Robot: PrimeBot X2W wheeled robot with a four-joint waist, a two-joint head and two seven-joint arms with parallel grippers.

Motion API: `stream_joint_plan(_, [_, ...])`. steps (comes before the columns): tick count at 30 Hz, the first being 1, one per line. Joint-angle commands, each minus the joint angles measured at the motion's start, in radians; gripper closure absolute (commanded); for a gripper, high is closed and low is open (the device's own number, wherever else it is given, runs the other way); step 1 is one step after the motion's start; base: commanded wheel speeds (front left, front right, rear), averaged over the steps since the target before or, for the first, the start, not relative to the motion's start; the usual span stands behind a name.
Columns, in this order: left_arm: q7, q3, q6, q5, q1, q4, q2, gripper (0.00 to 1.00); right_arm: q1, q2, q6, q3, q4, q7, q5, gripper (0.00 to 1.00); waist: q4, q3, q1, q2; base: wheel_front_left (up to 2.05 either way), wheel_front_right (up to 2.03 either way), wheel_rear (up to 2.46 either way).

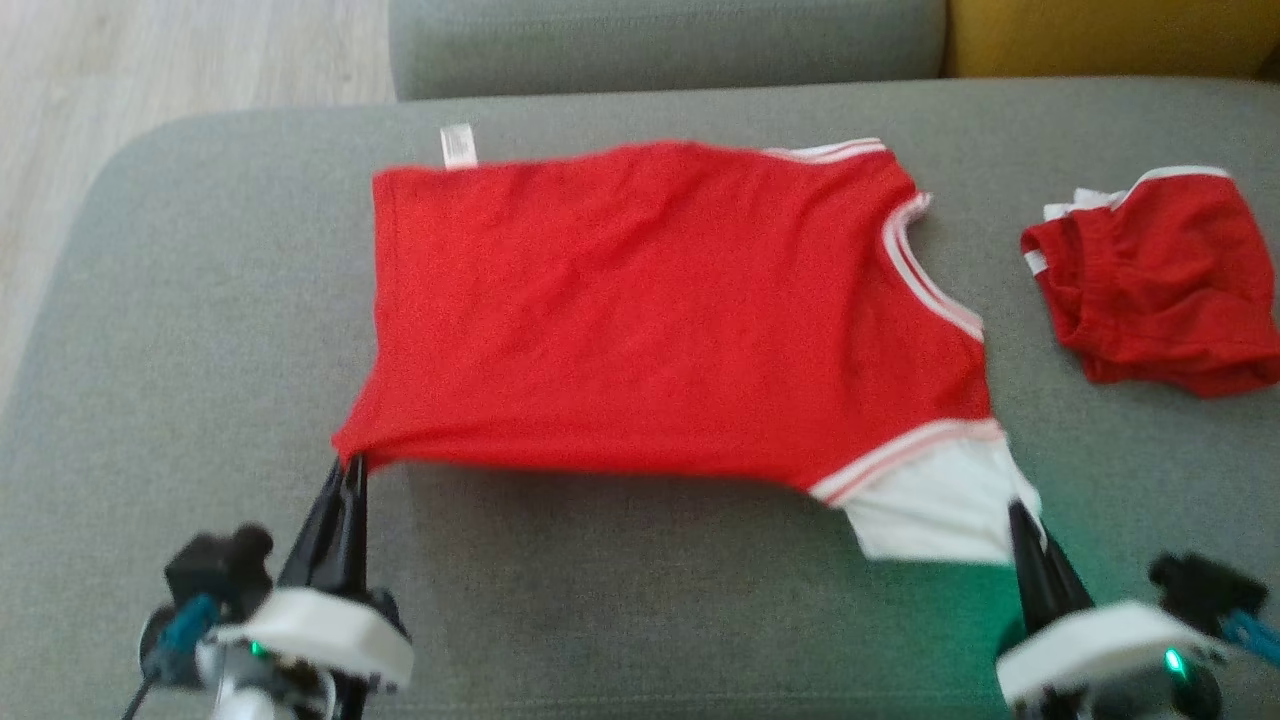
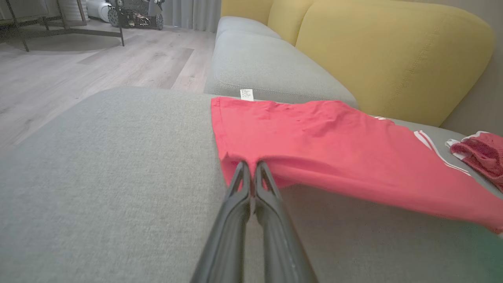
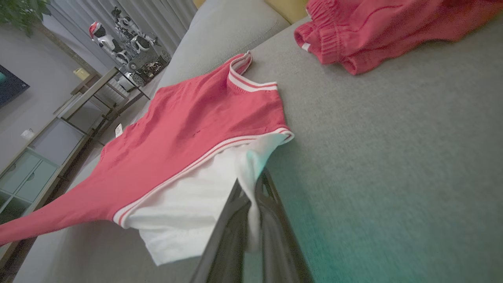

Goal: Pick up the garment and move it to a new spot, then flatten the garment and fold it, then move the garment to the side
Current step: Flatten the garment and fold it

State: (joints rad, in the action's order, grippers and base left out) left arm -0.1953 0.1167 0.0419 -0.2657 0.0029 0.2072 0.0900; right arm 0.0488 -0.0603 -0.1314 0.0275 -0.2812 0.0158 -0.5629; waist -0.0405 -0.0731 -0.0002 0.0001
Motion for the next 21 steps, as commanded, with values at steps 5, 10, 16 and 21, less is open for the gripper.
stream_joint_plan(5, [0.072,-0.038,-0.046,-0.005,0.099,-0.163,0.021,1.00,0.166,0.009,0.001,-0.041,0.236,-0.126,0.004,1.00,0.004,0.043,0.0002,-0.0001,0.00,0.00,0.00])
stream_joint_plan(10, [0.155,-0.034,-0.086,-0.002,0.221,-0.291,0.025,1.00,0.301,0.010,0.001,-0.066,0.328,-0.185,-0.029,1.00,0.005,0.073,0.0002,-0.0001,0.00,0.00,0.00])
stream_joint_plan(16, [0.201,-0.027,-0.106,0.000,0.273,-0.354,0.026,1.00,0.330,0.010,0.001,-0.082,0.351,-0.200,-0.030,1.00,0.006,0.080,0.0002,-0.0001,0.00,0.00,0.00])
stream_joint_plan(21, [0.242,-0.014,-0.098,-0.006,0.260,-0.359,0.037,1.00,0.304,0.010,0.001,-0.091,0.326,-0.214,-0.031,1.00,0.002,0.074,0.0002,-0.0001,0.00,0.00,0.00])
